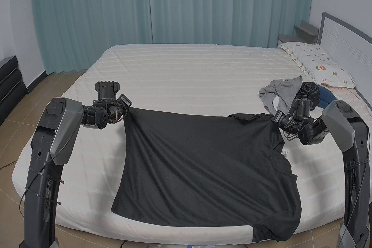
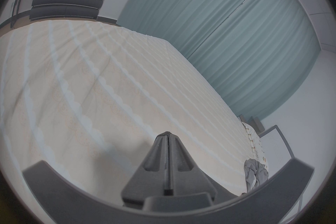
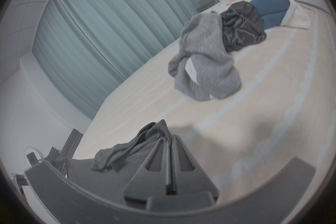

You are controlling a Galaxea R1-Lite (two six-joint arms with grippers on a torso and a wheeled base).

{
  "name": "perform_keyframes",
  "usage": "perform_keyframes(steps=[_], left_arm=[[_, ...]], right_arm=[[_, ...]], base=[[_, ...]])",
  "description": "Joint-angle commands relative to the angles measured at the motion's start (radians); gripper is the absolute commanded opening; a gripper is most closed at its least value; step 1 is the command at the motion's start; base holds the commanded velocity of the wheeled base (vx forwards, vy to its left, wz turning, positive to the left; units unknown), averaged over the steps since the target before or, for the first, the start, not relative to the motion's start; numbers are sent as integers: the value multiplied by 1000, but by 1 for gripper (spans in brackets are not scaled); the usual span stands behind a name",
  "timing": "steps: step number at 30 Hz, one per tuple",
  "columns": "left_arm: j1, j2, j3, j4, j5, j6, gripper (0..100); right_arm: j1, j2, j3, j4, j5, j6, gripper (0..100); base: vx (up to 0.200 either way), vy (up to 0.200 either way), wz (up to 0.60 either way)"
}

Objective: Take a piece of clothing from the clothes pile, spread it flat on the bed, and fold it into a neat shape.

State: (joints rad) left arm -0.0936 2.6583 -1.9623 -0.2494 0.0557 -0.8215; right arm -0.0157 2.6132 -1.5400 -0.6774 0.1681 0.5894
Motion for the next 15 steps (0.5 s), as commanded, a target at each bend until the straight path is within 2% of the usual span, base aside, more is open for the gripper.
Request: perform_keyframes(steps=[1, 6, 15], left_arm=[[-1, 46, -38, -1, 3, 1, 0], [-5, 54, -38, -5, 3, 8, 0], [-1, 83, -38, -19, 1, 15, 0]], right_arm=[[-13, -19, -34, -1, -1, 0, 0], [-13, 5, -71, -2, -28, 0, 0], [-4, 65, -72, -51, -39, -3, 0]], base=[[0, 0, 0], [0, 0, 0], [0, 0, 0]])
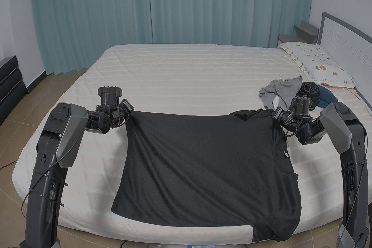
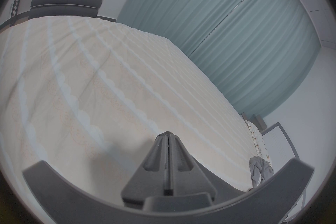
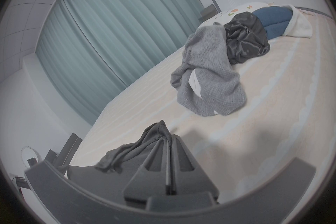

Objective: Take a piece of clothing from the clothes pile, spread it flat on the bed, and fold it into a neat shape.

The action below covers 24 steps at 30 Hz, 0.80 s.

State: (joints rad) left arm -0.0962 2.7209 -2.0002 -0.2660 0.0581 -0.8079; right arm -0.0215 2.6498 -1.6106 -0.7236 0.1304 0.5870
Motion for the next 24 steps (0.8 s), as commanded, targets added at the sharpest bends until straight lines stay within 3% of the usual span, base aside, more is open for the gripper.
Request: perform_keyframes(steps=[1, 5, 6, 7, 8, 19, 21, 24], left_arm=[[0, 22, 0, -2, -1, 1, 0], [-2, 34, 0, 8, -12, 3, 0], [-2, 37, 0, 10, -12, 7, 0], [-2, 40, 0, 11, -14, 16, 0], [-2, 42, 0, 10, -12, 26, 100], [9, 5, 23, 17, -4, 22, 100], [19, -27, 57, 22, -4, 21, 100], [42, -164, 228, 16, -21, 16, 100]], right_arm=[[0, 30, -2, -5, -2, -1, 0], [2, 42, 14, -2, -3, -12, 0], [3, 45, 17, 0, -3, -12, 100], [5, 47, 20, 0, -2, -12, 100], [5, 47, 25, 0, -2, -12, 100], [-11, -67, 92, -7, 0, 27, 100], [-15, -110, 141, -7, 8, 43, 100], [-17, -225, 305, -25, 29, 57, 100]], base=[[0, 0, 0], [0, 0, 0], [0, 0, 0], [0, 0, 0], [0, 0, 0], [0, 0, 0], [0, 0, 0], [0, 0, 0]])
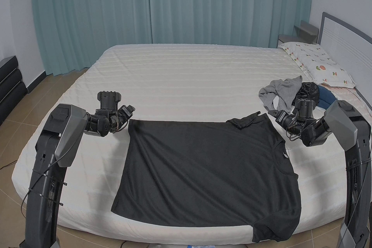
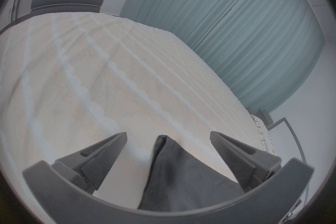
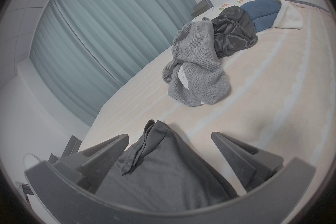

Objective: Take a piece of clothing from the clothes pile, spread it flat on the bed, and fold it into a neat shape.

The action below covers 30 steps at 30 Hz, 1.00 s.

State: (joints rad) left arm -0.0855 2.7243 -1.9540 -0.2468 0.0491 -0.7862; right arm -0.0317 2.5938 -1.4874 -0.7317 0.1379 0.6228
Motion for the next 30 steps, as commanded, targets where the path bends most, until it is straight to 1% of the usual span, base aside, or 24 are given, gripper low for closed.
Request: perform_keyframes(steps=[1, 2, 3, 4, 5, 6, 8, 9, 12, 13, 14, 15, 17, 22, 26, 30], left_arm=[[32, -173, 191, -5, -14, -5, 100], [33, -255, 308, -16, -37, -5, 100], [35, -282, 348, -23, -45, -5, 100], [36, -345, 442, -49, -72, -5, 100], [36, -345, 442, -49, -72, -5, 100], [47, -436, 584, -104, -129, -8, 100], [47, -521, 733, -158, -175, -8, 100], [44, -569, 819, -184, -186, -5, 100], [36, -629, 940, -203, -189, -1, 100], [17, -669, 1017, -206, -190, -1, 100], [3, -695, 1063, -206, -190, -1, 100], [0, -706, 1081, -206, -192, -1, 100], [-28, -773, 1187, -206, -203, -8, 100], [-97, -857, 1345, -206, -213, -11, 100], [-140, -906, 1440, -207, -212, -33, 100], [-152, -926, 1502, -232, -215, -39, 100]], right_arm=[[-7, -173, 190, -18, 22, 22, 100], [4, -241, 299, -54, 23, 17, 100], [6, -265, 331, -63, 25, 18, 100], [15, -319, 397, -69, 29, 22, 100], [15, -319, 397, -69, 29, 22, 100], [32, -382, 490, -80, 34, 25, 100], [39, -443, 590, -92, 35, 25, 100], [47, -483, 651, -106, 35, 29, 100], [56, -524, 750, -135, 32, 20, 100], [58, -544, 814, -164, 28, 9, 100], [61, -563, 855, -192, 25, 2, 100], [62, -572, 874, -202, 25, -2, 100], [73, -633, 975, -238, 32, -5, 100], [116, -693, 1104, -245, 35, 8, 100], [151, -701, 1182, -247, 32, 9, 100], [154, -699, 1227, -259, 35, 23, 100]], base=[[0, 0, 0], [0, 0, 0], [0, 0, 0], [0, 0, 0], [0, 0, 0], [0, 0, 0], [0, 0, 0], [0, 0, 0], [0, 0, 0], [0, 0, 0], [0, 0, 0], [0, 0, 0], [0, 0, 0], [0, 0, 0], [-200, 0, 0], [-200, 0, 0]])
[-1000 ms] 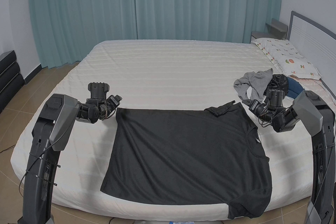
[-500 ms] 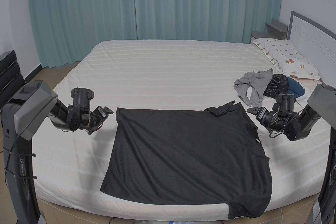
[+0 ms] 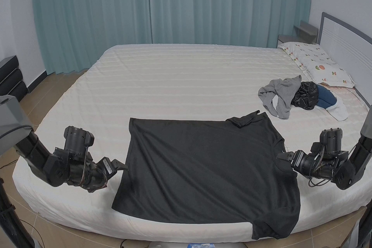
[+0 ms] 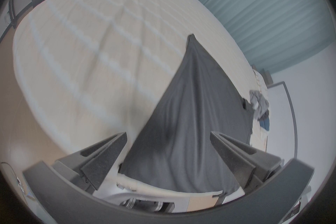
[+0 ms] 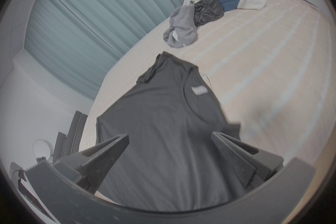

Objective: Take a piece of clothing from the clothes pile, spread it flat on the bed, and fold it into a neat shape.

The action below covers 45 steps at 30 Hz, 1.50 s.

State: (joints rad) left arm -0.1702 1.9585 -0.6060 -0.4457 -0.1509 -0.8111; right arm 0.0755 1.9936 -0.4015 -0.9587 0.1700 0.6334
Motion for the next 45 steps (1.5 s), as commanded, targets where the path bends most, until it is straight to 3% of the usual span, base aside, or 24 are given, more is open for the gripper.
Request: perform_keyframes(steps=[1, 9, 13, 24, 33, 39, 45], left_arm=[[-68, -161, 153, -33, -15, -14, 100], [-63, -81, 232, -215, -36, -77, 100], [-63, -78, 233, -228, -38, -99, 100], [-64, -78, 242, -226, -35, -100, 100], [-40, -73, 259, -228, -32, -79, 100], [34, -35, 284, -225, -29, 35, 100], [63, 34, 272, -232, -24, 49, 100]], right_arm=[[47, -99, 141, -32, 3, 12, 100], [47, -59, 207, -167, 42, 78, 100], [50, -61, 217, -178, 42, 77, 100], [66, -58, 233, -179, 42, 77, 100], [76, -56, 237, -179, 45, 78, 100], [84, -38, 239, -179, 45, 78, 100], [86, -21, 243, -179, 45, 77, 100]], base=[[-200, 0, 0], [0, 0, 0], [0, 0, 0], [0, -200, 0], [0, -22, 0], [0, 0, 0], [0, 0, 0]])
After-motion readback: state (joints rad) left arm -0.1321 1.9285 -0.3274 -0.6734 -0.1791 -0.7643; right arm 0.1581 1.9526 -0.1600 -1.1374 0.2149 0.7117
